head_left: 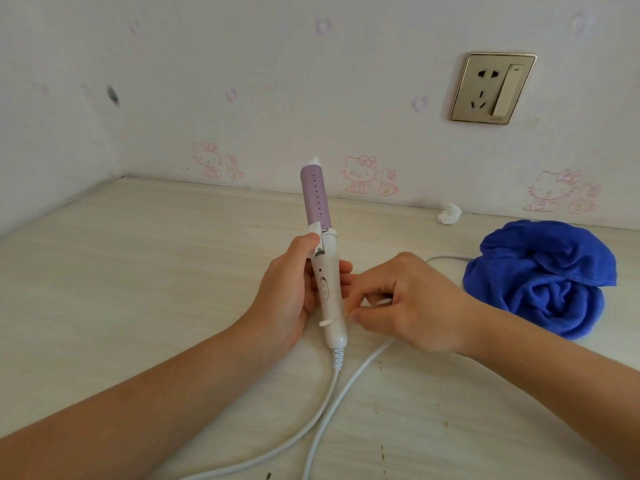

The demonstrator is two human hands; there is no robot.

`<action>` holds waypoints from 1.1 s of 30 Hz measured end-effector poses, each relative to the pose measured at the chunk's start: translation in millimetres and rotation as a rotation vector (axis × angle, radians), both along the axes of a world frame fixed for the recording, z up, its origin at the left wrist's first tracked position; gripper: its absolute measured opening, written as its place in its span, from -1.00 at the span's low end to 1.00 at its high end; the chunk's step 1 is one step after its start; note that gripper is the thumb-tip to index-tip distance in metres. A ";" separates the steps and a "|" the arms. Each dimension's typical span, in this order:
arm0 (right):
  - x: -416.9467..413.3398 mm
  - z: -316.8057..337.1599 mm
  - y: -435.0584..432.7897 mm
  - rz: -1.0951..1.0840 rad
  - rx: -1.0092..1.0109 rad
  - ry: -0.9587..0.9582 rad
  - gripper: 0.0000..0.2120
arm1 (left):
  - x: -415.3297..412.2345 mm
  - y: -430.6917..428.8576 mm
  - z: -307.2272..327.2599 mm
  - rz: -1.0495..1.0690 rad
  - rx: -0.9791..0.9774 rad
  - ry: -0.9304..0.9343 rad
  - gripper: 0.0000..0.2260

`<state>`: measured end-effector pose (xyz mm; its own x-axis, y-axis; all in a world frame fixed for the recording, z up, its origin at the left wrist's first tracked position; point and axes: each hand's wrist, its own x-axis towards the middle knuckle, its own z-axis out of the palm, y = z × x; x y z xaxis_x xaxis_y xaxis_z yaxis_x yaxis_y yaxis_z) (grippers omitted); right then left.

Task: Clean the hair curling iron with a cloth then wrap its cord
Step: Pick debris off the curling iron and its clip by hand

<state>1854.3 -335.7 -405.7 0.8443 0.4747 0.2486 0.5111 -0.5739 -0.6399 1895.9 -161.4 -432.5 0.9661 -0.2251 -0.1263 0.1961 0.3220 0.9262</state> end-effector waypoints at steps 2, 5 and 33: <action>4.6 -1.1 -4.1 -0.090 0.039 -0.075 -0.79 | 0.2 -0.1 -0.5 -0.006 -0.034 -0.009 -0.69; 4.8 -0.8 -6.9 -0.076 0.030 -0.071 -0.83 | -0.2 1.1 -1.5 -0.036 -0.052 -0.018 -0.66; 8.6 -2.0 -4.5 -0.111 0.106 -0.183 -0.84 | -4.4 0.9 -7.2 -0.060 -0.020 -0.037 -0.59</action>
<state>1862.9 -340.2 -407.7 0.8259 0.3446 0.4463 0.5620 -0.5672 -0.6021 1891.5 -160.5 -439.7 0.9546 -0.2852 -0.0860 0.1817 0.3289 0.9267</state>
